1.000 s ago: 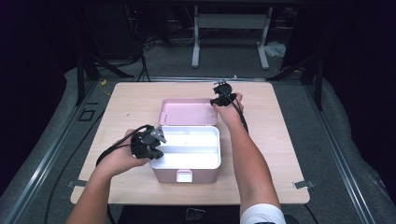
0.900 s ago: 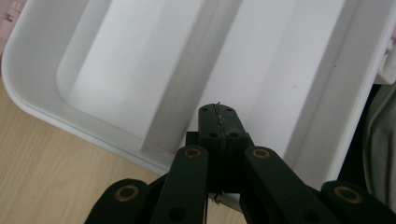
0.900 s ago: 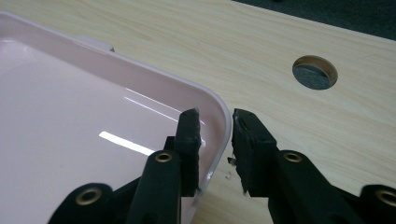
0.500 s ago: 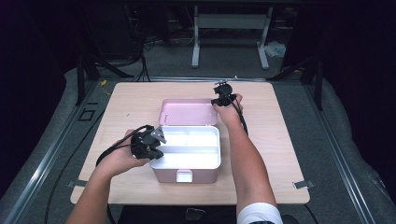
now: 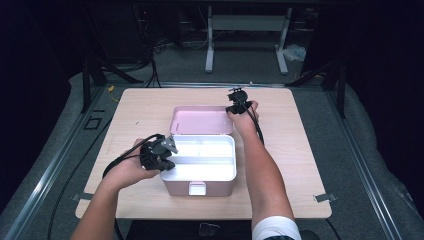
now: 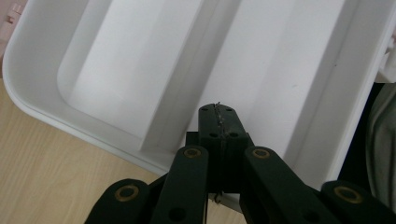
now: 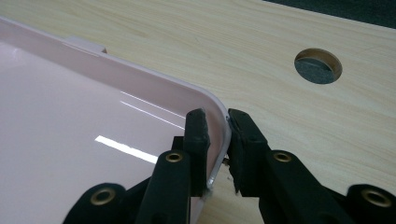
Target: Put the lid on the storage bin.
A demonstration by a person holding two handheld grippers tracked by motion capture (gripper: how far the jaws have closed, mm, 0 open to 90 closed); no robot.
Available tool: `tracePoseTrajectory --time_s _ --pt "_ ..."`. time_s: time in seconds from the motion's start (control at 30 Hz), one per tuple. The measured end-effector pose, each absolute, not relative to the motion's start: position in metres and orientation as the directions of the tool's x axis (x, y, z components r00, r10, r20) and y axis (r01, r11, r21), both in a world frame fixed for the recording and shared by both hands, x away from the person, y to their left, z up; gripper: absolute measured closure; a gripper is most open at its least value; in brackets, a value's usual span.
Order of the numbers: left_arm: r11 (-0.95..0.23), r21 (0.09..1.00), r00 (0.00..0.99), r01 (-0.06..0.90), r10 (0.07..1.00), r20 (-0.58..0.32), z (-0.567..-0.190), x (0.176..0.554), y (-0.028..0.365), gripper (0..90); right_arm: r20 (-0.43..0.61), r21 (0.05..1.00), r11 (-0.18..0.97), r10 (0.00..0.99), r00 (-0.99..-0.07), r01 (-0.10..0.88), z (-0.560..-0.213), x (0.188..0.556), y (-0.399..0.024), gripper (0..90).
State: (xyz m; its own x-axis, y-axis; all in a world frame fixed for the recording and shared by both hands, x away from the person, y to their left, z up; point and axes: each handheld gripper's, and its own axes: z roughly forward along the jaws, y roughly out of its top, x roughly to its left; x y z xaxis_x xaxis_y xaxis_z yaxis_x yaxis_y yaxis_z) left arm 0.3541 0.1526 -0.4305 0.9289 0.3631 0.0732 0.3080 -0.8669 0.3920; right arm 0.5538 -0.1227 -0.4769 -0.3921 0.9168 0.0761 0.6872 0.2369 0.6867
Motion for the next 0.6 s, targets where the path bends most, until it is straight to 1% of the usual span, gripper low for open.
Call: tracePoseTrajectory --time_s 0.2,0.23,0.4,0.6 --pt "-0.868 0.39 0.929 0.307 0.362 0.074 -0.43 0.354 0.152 90.0 0.092 0.7 0.217 0.917 -0.388 0.68 -0.471 0.553 -0.124 79.9" --pt "-0.869 0.389 0.929 0.307 0.361 0.074 -0.43 0.354 0.152 90.0 0.087 0.703 0.212 0.922 -0.378 0.679 -0.47 0.552 -0.124 80.1" --pt "-0.872 0.386 0.932 0.302 0.355 0.075 -0.43 0.354 0.152 90.0 0.071 0.717 0.222 0.919 -0.387 0.661 -0.462 0.55 -0.123 81.1" --pt "-0.867 0.389 0.931 0.311 0.36 0.06 -0.43 0.356 0.153 90.0 0.036 0.755 0.226 0.923 -0.382 0.615 -0.444 0.542 -0.124 82.4"
